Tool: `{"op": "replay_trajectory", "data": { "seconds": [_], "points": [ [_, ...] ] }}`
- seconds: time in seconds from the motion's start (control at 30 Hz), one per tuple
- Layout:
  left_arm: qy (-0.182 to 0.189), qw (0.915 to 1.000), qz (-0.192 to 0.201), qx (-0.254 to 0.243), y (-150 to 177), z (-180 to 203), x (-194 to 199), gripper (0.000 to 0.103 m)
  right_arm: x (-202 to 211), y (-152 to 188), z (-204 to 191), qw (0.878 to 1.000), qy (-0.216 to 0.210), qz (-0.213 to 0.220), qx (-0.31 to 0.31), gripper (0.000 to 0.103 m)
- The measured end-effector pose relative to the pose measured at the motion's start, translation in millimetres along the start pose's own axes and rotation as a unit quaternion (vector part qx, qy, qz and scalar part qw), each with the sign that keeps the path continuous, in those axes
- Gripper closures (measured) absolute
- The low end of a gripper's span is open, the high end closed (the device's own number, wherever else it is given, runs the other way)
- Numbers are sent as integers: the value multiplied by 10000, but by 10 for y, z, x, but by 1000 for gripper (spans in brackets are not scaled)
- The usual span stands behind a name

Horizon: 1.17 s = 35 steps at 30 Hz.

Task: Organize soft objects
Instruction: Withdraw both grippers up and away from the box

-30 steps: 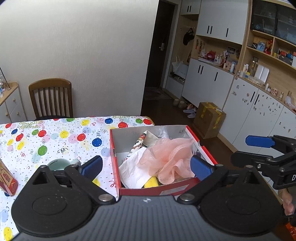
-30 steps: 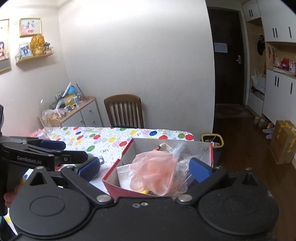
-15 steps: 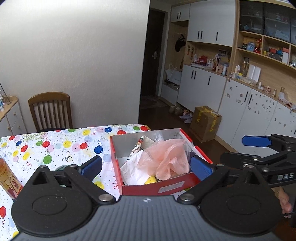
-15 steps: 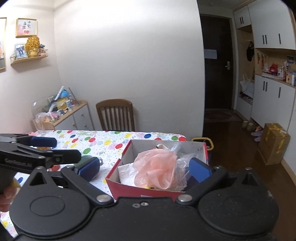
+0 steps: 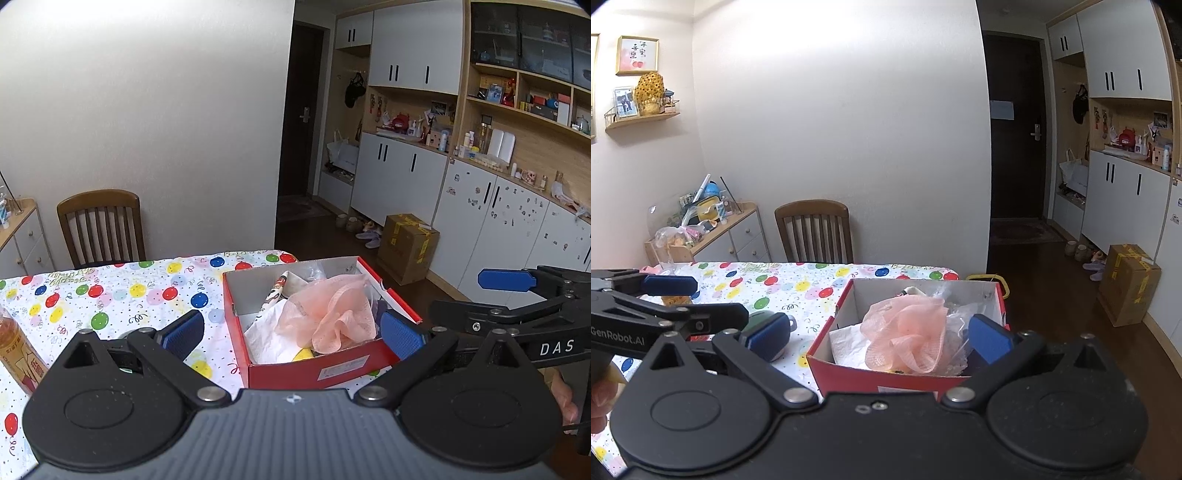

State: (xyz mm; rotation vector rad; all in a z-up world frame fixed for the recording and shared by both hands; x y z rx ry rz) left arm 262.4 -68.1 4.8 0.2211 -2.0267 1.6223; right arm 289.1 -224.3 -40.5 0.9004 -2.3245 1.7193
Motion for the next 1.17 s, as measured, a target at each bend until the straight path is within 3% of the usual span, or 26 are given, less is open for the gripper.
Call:
{"op": "replay_trajectory", "data": {
  "seconds": [1.17],
  "points": [
    [177, 9996, -87, 212, 116, -139, 7, 0, -34, 101, -165, 9996, 165, -86, -193, 0]
  ]
}}
Point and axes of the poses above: each gripper's, at about its wrist camera, not at the fingertips, and x roughly against the way its jaws point, z to its right, y to its underside, the point moved 4 cm from there along -x, roughly the way its jaws point, and after that the axes turned 15 degrees about -x, right-handed, at the moved point
